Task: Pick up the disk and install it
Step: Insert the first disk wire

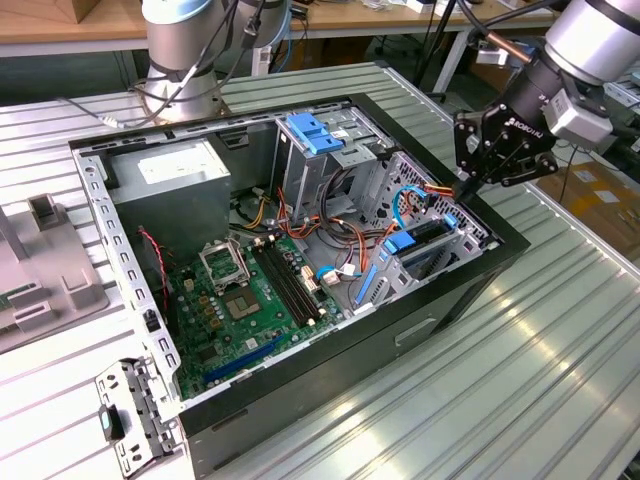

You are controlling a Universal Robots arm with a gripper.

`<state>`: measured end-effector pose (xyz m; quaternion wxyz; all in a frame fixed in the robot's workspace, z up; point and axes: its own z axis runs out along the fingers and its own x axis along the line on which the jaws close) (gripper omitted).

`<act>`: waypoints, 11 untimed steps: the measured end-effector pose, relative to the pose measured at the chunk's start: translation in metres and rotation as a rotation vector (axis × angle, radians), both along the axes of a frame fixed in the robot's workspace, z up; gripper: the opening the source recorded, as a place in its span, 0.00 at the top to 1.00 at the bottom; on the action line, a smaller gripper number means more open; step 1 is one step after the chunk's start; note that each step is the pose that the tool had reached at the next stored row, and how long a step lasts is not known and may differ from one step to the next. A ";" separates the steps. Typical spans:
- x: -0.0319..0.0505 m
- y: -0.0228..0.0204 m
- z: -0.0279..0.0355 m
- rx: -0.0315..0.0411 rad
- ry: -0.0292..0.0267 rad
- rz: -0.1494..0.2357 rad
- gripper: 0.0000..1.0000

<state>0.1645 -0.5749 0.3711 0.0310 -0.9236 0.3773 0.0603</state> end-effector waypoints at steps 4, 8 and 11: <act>-0.0037 -0.0001 -0.0001 0.0003 0.0000 0.000 0.83; -0.0068 -0.0003 -0.0004 0.0004 0.0000 0.000 0.83; -0.0093 -0.0004 -0.0008 0.0003 0.0000 0.000 0.83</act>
